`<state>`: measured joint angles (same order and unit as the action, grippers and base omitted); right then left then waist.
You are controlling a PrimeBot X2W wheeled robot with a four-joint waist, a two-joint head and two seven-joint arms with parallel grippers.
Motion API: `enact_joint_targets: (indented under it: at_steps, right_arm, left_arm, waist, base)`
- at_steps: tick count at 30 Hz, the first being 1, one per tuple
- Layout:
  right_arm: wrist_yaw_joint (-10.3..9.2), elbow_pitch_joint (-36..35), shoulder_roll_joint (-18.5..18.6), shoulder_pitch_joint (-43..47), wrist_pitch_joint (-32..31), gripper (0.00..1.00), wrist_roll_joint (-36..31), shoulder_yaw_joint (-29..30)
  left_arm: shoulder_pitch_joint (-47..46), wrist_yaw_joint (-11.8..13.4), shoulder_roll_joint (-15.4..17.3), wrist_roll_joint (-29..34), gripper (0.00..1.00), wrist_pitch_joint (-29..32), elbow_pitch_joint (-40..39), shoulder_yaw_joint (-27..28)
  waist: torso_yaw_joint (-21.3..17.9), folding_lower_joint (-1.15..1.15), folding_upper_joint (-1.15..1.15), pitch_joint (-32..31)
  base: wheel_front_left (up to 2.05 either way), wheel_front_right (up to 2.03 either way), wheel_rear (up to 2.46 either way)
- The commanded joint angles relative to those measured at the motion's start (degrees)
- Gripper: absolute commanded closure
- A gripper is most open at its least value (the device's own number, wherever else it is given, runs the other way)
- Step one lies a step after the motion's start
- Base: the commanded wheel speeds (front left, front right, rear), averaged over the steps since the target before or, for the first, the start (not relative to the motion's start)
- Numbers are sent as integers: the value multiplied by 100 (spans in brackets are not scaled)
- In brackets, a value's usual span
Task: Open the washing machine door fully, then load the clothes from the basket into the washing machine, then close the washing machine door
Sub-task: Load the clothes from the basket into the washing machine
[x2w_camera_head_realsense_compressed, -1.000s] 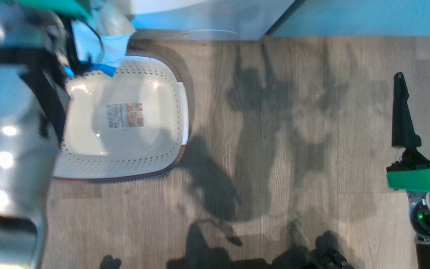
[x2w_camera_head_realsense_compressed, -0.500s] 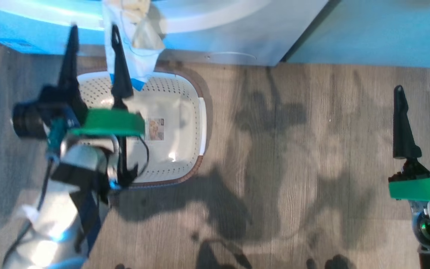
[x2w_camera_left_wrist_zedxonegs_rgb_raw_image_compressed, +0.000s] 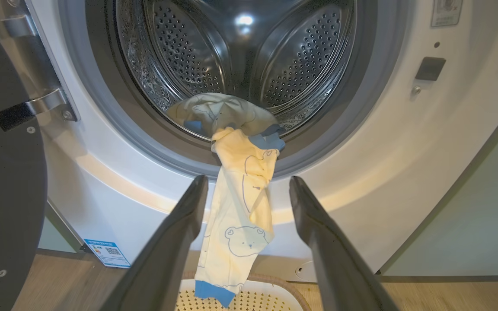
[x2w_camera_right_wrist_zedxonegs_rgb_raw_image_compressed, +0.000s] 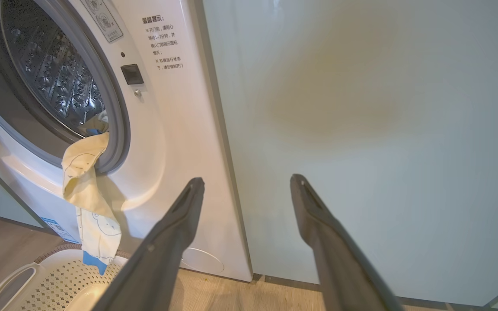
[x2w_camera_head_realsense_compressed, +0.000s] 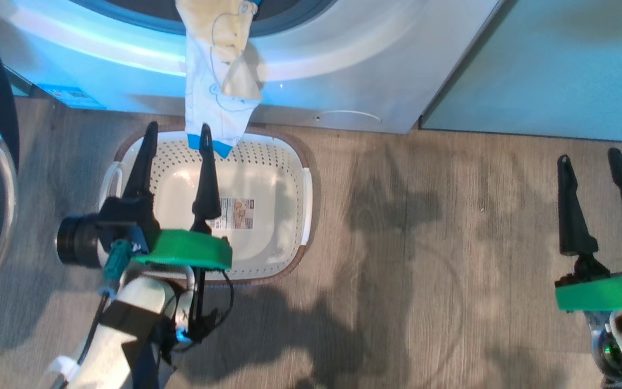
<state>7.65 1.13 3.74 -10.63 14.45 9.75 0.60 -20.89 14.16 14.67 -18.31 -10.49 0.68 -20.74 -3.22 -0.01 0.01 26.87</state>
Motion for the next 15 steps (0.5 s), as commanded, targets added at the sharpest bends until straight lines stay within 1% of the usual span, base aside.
enact_joint_targets:
  at_steps: [1,7,15]
  right_arm:
    - [-16,-138,97,164,55,0,-49,-114]
    - [-16,-110,82,249,55,0,-68,-134]
    - [-16,-91,100,249,55,0,-83,-172]
  left_arm:
    - [111,459,99,3,0,10,-203,169]
    - [348,464,120,-45,0,65,-258,98]
    - [359,438,105,-90,0,112,-193,22]
  waist:
    - [9,1,-1,-108]
    - [36,1,-1,-255]
    - [72,1,-1,-314]
  base:
    - [0,0,0]
    - [0,0,0]
    - [0,0,0]
